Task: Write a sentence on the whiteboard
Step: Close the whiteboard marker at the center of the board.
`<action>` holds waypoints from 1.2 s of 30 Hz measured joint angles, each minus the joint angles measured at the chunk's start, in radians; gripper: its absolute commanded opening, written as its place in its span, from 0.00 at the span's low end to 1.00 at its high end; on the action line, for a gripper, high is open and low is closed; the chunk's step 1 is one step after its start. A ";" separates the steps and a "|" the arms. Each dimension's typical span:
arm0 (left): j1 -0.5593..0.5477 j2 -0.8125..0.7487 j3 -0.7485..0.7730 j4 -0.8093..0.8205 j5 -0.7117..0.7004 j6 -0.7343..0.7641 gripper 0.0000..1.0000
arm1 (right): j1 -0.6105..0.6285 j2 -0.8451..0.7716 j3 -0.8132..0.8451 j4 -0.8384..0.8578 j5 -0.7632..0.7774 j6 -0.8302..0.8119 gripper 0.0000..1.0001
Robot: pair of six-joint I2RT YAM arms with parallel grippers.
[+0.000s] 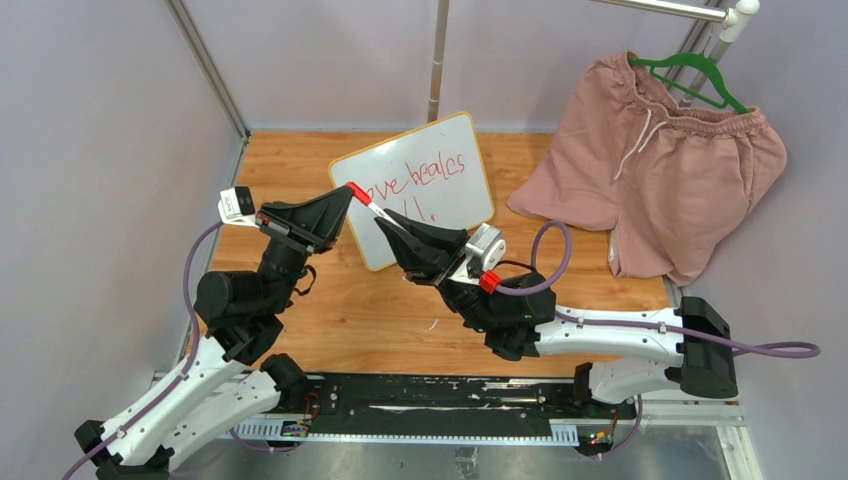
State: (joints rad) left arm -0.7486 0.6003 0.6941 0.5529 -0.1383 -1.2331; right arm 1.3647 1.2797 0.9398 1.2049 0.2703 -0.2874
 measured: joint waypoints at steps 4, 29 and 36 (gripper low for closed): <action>0.000 0.000 0.000 0.000 0.000 0.000 0.21 | 0.000 0.000 0.000 -0.001 0.000 0.000 0.00; -0.006 -0.001 0.000 -0.025 0.034 0.011 0.38 | 0.000 -0.007 -0.019 -0.031 -0.014 0.008 0.00; -0.006 -0.008 -0.006 -0.027 0.027 0.013 0.31 | 0.000 -0.011 -0.025 -0.031 -0.014 0.008 0.00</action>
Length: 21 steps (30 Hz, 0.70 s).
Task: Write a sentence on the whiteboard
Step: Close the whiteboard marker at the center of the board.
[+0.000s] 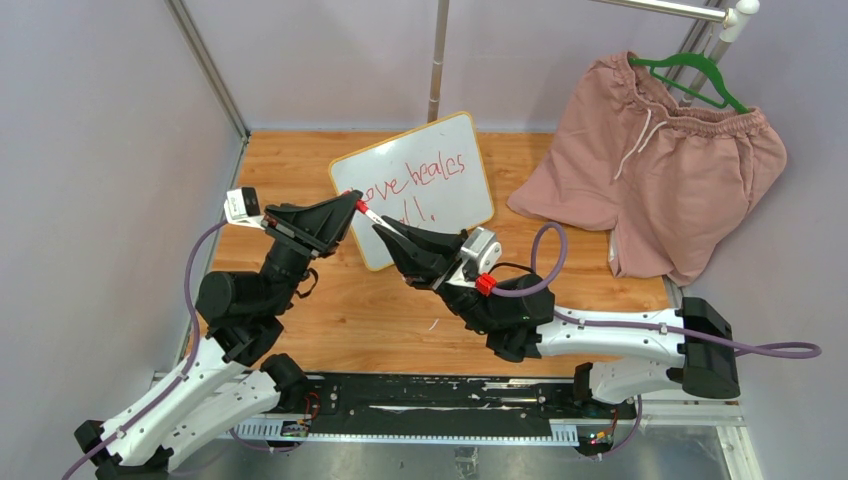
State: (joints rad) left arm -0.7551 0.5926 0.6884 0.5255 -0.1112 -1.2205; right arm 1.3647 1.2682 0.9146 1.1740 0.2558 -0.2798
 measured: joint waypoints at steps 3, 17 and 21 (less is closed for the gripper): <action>0.000 0.000 0.000 -0.004 0.000 0.003 0.24 | 0.000 -0.003 -0.002 0.000 -0.002 0.000 0.00; 0.000 0.005 -0.006 -0.005 0.003 0.005 0.00 | 0.000 -0.008 -0.011 0.002 0.000 0.000 0.00; 0.000 0.004 -0.008 -0.004 0.002 0.005 0.00 | 0.000 -0.009 -0.011 -0.003 0.000 0.000 0.00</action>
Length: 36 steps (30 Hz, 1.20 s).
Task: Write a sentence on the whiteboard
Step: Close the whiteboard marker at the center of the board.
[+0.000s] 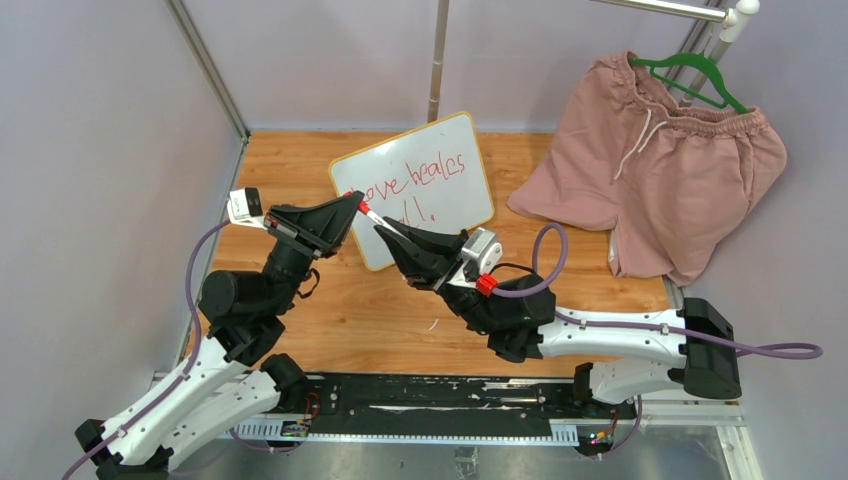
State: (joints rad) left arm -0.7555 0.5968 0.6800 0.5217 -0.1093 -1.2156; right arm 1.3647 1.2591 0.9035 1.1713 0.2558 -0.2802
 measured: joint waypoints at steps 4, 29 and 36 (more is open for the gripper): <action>0.000 -0.007 -0.007 0.000 -0.003 0.000 0.00 | 0.000 -0.003 0.000 -0.013 0.000 0.000 0.00; 0.001 0.016 0.005 0.005 0.026 0.008 0.00 | 0.000 -0.033 0.000 -0.068 -0.002 -0.001 0.00; 0.002 0.040 0.031 0.014 0.040 0.012 0.00 | -0.003 -0.033 0.017 -0.071 -0.001 -0.001 0.00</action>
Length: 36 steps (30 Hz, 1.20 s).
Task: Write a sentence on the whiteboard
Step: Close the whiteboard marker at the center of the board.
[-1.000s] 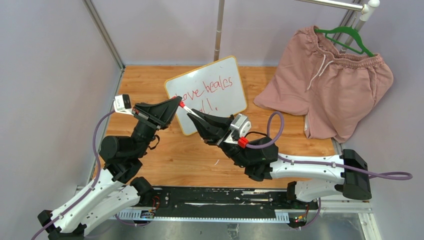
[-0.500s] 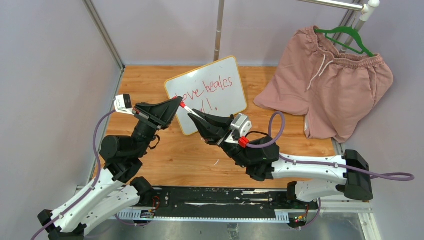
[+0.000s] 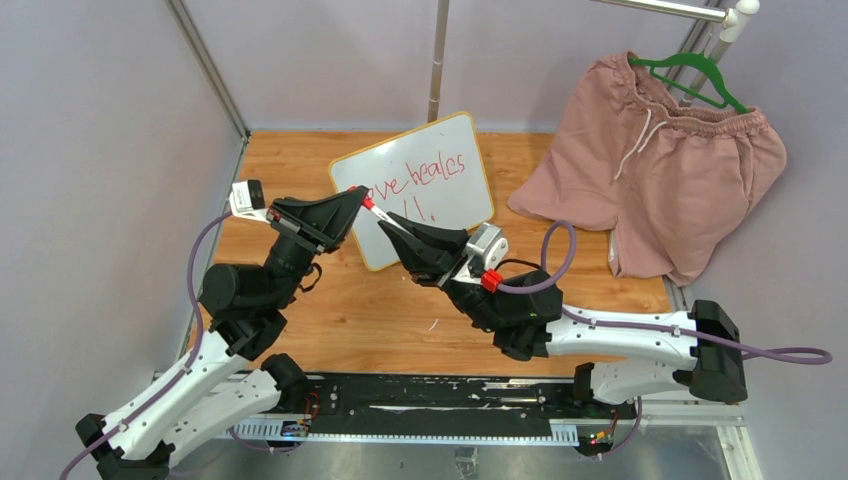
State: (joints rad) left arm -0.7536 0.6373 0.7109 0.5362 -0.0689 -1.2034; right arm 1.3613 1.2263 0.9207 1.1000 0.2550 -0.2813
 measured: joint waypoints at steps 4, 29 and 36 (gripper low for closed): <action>0.000 0.010 0.011 0.013 0.003 0.000 0.00 | 0.000 0.007 0.020 -0.006 0.000 0.000 0.00; -0.147 0.054 0.054 0.115 -0.166 0.076 0.00 | 0.000 0.063 0.115 0.005 -0.008 -0.004 0.00; -0.174 0.059 0.058 0.138 -0.190 0.100 0.00 | 0.000 0.067 0.122 0.006 -0.013 -0.004 0.00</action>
State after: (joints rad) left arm -0.9272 0.6964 0.7689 0.6743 -0.2592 -1.1030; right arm 1.3613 1.2934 1.0431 1.1061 0.2424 -0.2852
